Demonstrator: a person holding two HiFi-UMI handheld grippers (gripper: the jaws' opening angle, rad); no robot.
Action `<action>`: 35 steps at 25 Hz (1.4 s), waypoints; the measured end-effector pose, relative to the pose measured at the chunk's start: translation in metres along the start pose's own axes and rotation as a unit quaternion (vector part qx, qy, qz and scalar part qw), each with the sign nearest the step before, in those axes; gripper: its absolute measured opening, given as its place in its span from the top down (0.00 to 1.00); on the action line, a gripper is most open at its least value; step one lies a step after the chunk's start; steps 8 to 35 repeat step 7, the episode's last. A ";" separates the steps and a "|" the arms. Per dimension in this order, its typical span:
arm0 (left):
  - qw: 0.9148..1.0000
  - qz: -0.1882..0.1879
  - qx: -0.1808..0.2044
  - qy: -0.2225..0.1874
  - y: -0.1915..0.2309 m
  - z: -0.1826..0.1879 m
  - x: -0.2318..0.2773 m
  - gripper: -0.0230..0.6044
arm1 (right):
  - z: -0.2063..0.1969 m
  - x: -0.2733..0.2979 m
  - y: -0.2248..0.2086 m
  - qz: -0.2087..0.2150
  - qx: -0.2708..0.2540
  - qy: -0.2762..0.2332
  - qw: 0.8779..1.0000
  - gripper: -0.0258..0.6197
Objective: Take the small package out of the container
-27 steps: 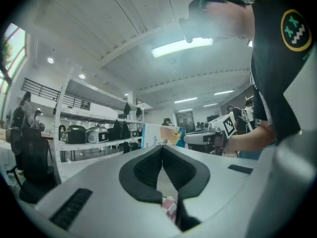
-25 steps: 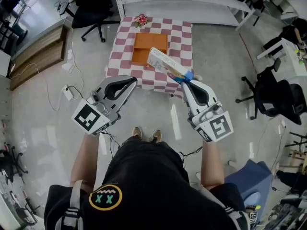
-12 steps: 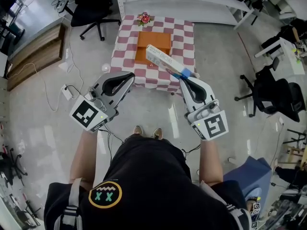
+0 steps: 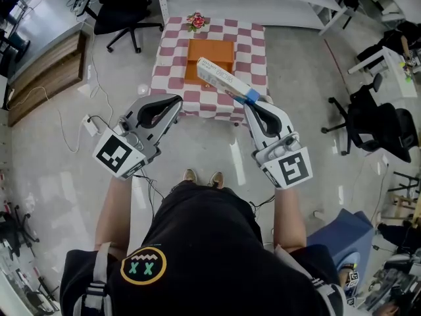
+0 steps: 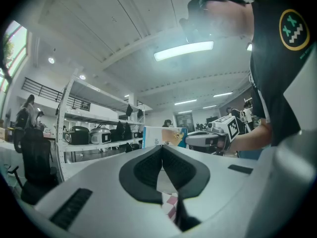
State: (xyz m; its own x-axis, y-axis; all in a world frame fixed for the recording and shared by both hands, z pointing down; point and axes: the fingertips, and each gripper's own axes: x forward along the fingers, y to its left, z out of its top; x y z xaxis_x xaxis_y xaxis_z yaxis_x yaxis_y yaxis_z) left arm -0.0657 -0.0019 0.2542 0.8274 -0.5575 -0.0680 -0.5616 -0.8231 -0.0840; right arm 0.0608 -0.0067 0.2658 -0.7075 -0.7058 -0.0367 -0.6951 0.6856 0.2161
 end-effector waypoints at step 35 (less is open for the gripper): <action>1.000 -0.003 0.018 0.001 0.002 -0.007 -0.003 0.93 | 0.000 0.001 0.000 -0.001 -0.002 0.001 1.000 0.93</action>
